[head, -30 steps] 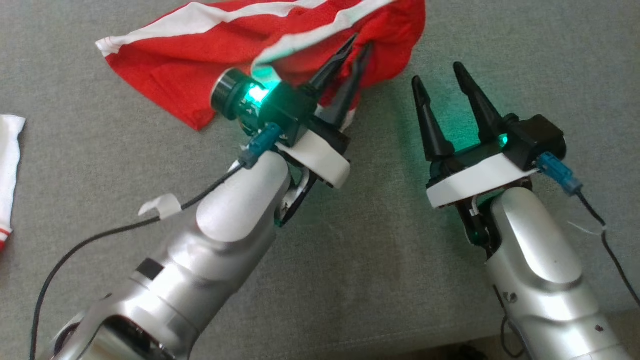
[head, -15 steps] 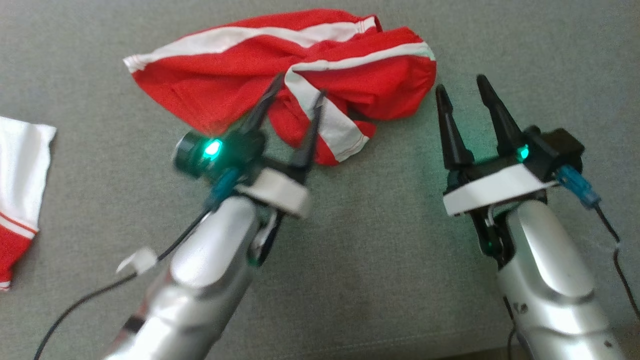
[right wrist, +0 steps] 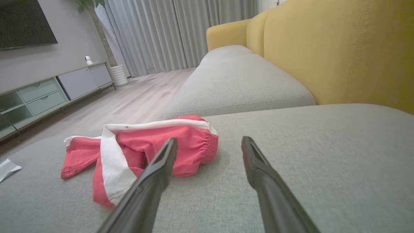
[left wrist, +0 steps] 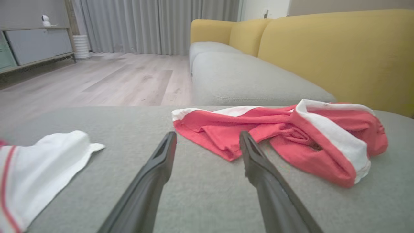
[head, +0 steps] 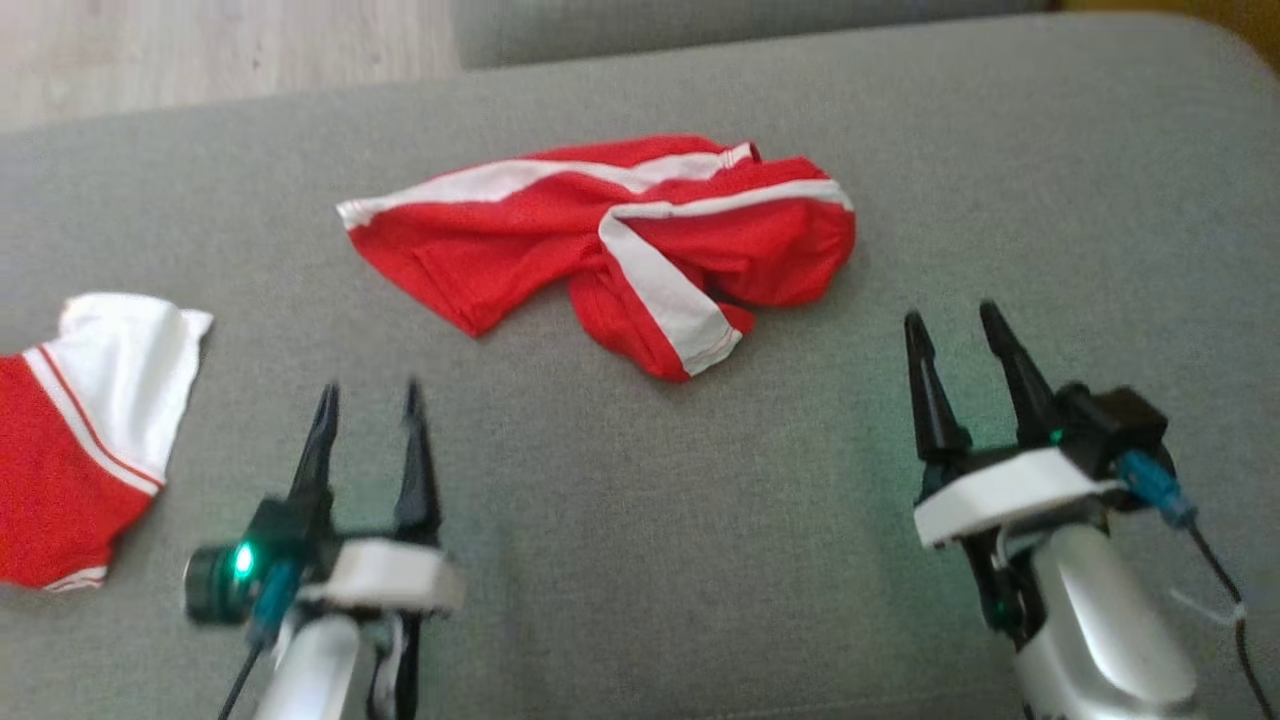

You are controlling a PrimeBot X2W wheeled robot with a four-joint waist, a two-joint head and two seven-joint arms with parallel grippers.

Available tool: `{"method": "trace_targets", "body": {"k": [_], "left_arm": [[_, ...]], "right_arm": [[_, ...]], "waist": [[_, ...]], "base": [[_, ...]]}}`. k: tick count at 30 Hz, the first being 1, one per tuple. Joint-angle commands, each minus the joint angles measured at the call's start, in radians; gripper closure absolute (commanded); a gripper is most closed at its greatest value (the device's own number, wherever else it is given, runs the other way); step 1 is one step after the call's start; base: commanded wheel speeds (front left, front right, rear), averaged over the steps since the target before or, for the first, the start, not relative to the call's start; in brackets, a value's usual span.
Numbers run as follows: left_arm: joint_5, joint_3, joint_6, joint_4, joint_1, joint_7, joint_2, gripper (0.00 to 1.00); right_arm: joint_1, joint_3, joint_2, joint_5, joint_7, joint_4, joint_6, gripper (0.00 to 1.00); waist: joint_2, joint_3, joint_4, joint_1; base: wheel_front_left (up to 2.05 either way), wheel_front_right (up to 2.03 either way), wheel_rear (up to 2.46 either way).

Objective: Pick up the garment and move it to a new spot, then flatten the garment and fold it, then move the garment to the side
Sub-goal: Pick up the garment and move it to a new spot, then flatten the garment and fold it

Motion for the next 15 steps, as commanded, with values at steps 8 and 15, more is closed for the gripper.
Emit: {"method": "trace_targets", "body": {"k": [8,15], "left_arm": [[0.086,0.194,-0.046,-0.059,0.181,-0.005,-0.016,0.0],[0.106,0.233,-0.066,-0.059,0.213,-0.005,-0.029,0.0]], "right_arm": [[0.101,0.001,0.011,-0.008,0.001,-0.014,0.004,0.0],[0.119,0.001,0.011,-0.003,0.001,-0.013,0.004,0.0]], "waist": [[-0.0001,-0.124,0.006,0.0002],[-0.0001,-0.135,0.002,0.0002]], "base": [[0.0,0.0,0.0],[0.0,0.0,0.0]]}}
